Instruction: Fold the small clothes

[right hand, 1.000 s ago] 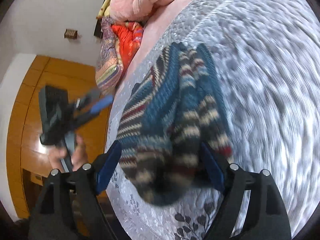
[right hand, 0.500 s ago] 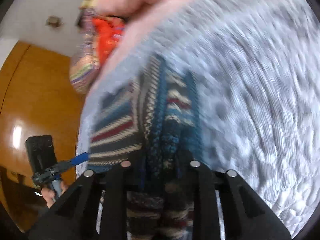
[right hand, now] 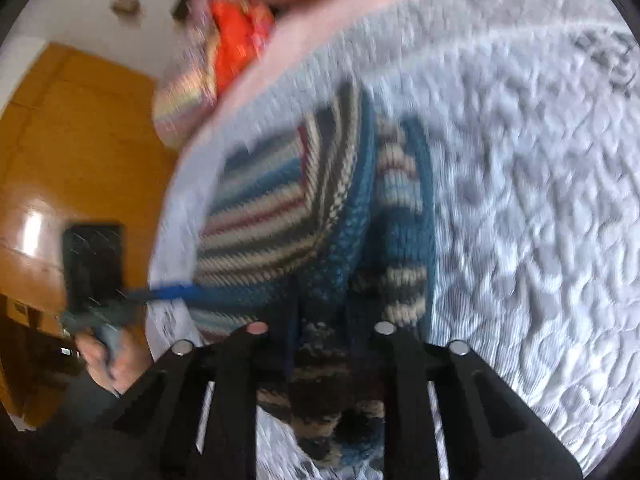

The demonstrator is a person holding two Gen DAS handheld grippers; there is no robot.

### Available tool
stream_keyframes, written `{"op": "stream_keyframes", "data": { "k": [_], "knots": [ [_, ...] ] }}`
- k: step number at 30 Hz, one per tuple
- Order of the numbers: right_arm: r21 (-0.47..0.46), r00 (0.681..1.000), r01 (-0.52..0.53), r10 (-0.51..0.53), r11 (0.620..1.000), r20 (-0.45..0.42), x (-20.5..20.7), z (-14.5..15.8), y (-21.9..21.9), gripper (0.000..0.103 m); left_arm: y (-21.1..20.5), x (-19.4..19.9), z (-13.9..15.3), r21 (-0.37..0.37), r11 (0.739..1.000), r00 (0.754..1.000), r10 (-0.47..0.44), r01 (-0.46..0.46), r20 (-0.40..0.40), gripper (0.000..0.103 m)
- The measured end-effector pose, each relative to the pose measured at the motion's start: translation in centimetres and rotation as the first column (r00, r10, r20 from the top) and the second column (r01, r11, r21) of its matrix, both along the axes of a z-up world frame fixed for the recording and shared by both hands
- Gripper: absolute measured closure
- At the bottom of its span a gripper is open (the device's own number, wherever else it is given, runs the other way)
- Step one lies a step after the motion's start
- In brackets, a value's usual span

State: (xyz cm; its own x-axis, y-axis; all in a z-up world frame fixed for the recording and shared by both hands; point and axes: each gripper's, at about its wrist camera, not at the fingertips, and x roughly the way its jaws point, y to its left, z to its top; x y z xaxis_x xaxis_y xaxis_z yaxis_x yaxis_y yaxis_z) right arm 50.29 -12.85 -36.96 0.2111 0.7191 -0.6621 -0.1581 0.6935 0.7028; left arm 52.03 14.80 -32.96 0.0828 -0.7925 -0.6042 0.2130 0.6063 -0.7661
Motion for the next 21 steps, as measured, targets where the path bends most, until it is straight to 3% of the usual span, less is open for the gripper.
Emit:
{"op": "stream_keyframes", "data": {
  "k": [2, 4, 6, 9, 10, 11, 15, 16, 17, 21],
  "knots": [
    [-0.010, 0.997, 0.081, -0.081, 0.997, -0.003, 0.4, -0.9, -1.4, 0.089, -1.0, 0.5, -1.5, 0.011, 0.999, 0.998, -0.032, 0.032, -0.052, 0.039],
    [-0.057, 0.996, 0.068, -0.072, 0.996, -0.060, 0.3, -3.2, -1.4, 0.089, -1.6, 0.9, -2.7, 0.039, 0.998, 0.995, -0.049, 0.053, -0.087, 0.044],
    [-0.038, 0.998, 0.047, -0.049, 0.998, -0.051, 0.4, -3.0, -1.3, 0.086, -2.1, 1.3, -3.2, 0.069, 0.995, 0.993, -0.063, 0.070, -0.100, 0.046],
    [0.018, 0.998, 0.055, -0.054, 0.998, -0.031, 1.7, -1.1, -1.7, 0.070, -2.1, 1.6, -3.1, 0.063, 0.994, 0.991, -0.079, 0.086, -0.109, 0.046],
    [0.032, 0.997, 0.074, -0.073, 0.997, -0.024, 2.2, -0.5, -2.0, 0.057, -2.0, 1.7, -3.2, 0.053, 0.995, 0.990, -0.079, 0.086, -0.114, 0.046],
    [0.050, 0.996, 0.089, -0.088, 0.995, -0.024, 3.2, -0.1, -2.0, 0.052, -1.8, 1.7, -3.3, 0.042, 0.996, 0.990, -0.078, 0.083, -0.119, 0.046],
    [0.043, 0.996, 0.068, -0.065, 0.997, -0.061, 6.7, -0.9, 0.1, 0.052, -1.5, 1.8, -3.5, 0.039, 0.996, 0.990, -0.072, 0.078, -0.119, 0.048],
    [0.031, 0.995, 0.049, -0.046, 0.998, -0.086, 7.5, -1.6, 0.9, 0.066, -1.6, 1.6, -3.5, 0.042, 0.996, 0.991, -0.069, 0.075, -0.118, 0.049],
    [0.010, 0.996, 0.042, -0.041, 0.999, -0.086, 6.9, -1.9, 0.3, 0.094, -1.4, 1.6, -3.6, 0.048, 0.996, 0.991, -0.064, 0.070, -0.115, 0.051],
    [-0.048, 0.987, 0.117, -0.121, 0.992, -0.106, 6.3, -4.8, -1.1, 0.094, -0.2, 1.4, -4.3, 0.046, 0.998, 0.993, -0.034, 0.040, -0.116, 0.066]
  ]
}}
